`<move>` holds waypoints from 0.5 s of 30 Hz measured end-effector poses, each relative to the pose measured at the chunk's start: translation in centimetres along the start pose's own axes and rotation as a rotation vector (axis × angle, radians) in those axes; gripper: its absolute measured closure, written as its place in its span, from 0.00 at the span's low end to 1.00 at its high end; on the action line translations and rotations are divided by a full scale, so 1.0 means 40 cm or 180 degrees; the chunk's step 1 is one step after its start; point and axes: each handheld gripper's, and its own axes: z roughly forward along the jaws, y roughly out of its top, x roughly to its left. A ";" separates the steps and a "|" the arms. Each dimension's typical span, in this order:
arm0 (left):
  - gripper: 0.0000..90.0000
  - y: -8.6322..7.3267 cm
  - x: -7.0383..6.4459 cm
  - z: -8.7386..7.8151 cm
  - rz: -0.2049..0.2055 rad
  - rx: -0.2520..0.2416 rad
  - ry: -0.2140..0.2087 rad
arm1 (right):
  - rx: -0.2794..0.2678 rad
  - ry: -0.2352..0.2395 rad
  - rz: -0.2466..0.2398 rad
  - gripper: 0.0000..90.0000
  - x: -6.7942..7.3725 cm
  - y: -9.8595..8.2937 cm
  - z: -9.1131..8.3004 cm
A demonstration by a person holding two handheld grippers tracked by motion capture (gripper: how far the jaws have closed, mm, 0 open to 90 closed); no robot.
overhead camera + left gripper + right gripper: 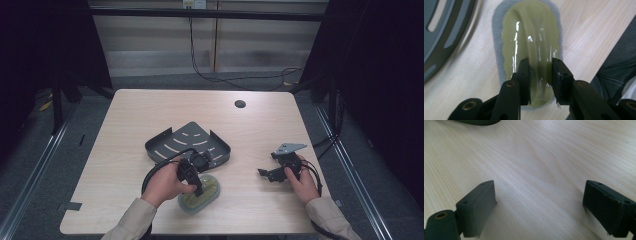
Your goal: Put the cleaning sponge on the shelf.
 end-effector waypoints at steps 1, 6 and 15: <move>0.79 0.000 0.000 0.000 0.0000 0.0000 0.0000 | -0.0001 -0.0001 -0.0003 0.12 0.000 0.000 0.000; 0.79 -0.003 0.003 -0.026 -0.0058 0.0015 -0.0036 | 0.0000 -0.0004 0.0000 0.12 0.000 0.000 0.000; 0.79 -0.021 0.016 -0.077 -0.0128 -0.0033 -0.0013 | 0.0000 0.0000 0.0000 0.12 0.000 0.000 0.000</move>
